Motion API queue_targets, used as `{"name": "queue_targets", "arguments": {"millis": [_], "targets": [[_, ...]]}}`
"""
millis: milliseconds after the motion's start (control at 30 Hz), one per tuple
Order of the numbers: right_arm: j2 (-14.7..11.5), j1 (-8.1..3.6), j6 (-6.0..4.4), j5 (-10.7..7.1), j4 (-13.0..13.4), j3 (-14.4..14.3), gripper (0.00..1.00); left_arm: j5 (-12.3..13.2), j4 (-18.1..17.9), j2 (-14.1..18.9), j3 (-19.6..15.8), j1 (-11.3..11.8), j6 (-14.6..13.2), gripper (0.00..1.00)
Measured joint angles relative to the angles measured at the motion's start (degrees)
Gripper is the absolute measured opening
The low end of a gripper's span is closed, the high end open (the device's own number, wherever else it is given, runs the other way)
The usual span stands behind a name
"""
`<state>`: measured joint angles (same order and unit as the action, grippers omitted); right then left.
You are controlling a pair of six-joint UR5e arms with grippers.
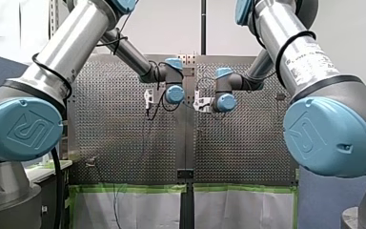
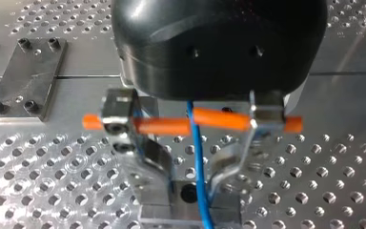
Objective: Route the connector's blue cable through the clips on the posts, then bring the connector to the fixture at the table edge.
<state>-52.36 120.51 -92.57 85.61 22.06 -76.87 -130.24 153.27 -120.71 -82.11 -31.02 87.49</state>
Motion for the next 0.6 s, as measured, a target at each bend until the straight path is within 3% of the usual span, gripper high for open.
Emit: {"name": "queue_targets", "arguments": {"millis": [33,67,100,133,167,200,600], "targets": [[0.0,0.01,0.0,0.0,0.0,0.0,0.0,0.0,0.0,0.0,0.0,0.0,0.0,0.52],[0.0,0.01,0.0,0.0,0.0,0.0,0.0,0.1,-0.1,0.0,0.0,-0.1,0.0,0.52],[0.0,0.0,0.0,0.0,-0.1,0.0,0.0,0.1,-0.2,0.0,0.0,-0.1,0.1,0.36],[0.0,0.01,0.0,0.0,-0.1,0.0,0.0,0.2,-0.5,0.0,0.0,-0.2,0.1,0.09],[0.0,0.01,0.0,0.0,-0.1,0.0,0.0,0.3,-0.7,0.0,0.0,-0.2,0.1,0.09],[0.0,0.01,0.0,0.0,-0.1,0.0,0.0,0.5,-0.9,0.0,0.0,-0.3,0.1,0.0],[0.0,-0.03,0.0,0.0,-0.1,0.0,0.0,1.2,-1.5,0.0,-0.1,-0.2,0.1,0.0]]}}
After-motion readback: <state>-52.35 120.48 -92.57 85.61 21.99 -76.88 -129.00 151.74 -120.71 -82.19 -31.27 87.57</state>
